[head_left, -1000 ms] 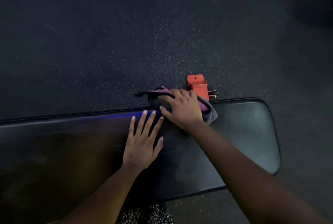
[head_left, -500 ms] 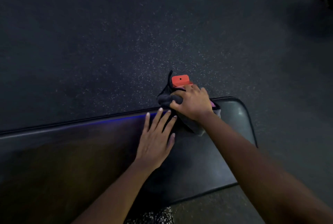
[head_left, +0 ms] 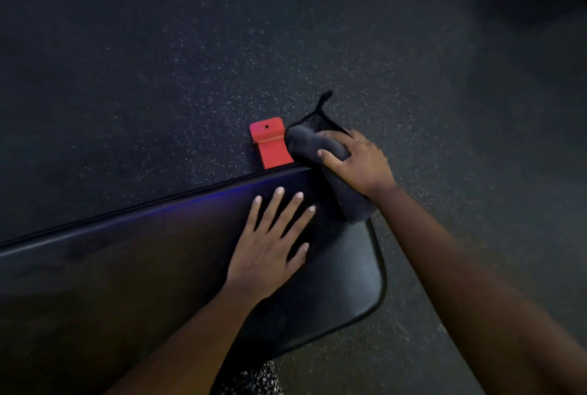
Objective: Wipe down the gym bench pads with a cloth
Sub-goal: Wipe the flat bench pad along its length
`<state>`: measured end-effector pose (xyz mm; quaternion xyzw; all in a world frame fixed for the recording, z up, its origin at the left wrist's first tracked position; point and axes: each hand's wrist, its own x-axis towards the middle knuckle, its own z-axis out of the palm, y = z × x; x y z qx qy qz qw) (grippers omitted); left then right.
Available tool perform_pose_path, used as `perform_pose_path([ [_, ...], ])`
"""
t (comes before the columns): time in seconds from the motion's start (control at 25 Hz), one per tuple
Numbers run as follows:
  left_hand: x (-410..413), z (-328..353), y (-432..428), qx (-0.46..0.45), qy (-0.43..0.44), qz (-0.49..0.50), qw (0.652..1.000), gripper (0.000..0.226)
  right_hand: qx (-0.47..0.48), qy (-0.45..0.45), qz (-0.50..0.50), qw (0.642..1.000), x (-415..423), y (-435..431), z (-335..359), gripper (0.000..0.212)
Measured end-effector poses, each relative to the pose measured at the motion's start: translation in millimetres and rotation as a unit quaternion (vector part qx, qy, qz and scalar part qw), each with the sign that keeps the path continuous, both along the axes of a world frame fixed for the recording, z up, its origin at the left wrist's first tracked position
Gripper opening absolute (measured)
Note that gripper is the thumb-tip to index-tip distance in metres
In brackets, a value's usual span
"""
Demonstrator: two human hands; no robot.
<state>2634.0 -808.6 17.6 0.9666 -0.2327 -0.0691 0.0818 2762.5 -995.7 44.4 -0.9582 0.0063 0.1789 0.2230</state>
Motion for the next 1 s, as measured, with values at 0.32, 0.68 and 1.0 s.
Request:
perform_pose_path([
  [0.32,-1,-3,0,0.025,-0.005,-0.002,1.000,0.060,0.075,0.047,-0.139,0.986,-100,-55,-1,0.062],
  [0.68,7,9,3,0.034,0.080,-0.021,0.996,0.063,0.067,0.047,-0.341,0.936,-233,-45,28,0.057],
  [1.0,-51,110,53,0.030,0.305,-0.038,0.951,0.054,0.072,0.122,-0.414,0.899,-314,10,126,0.061],
])
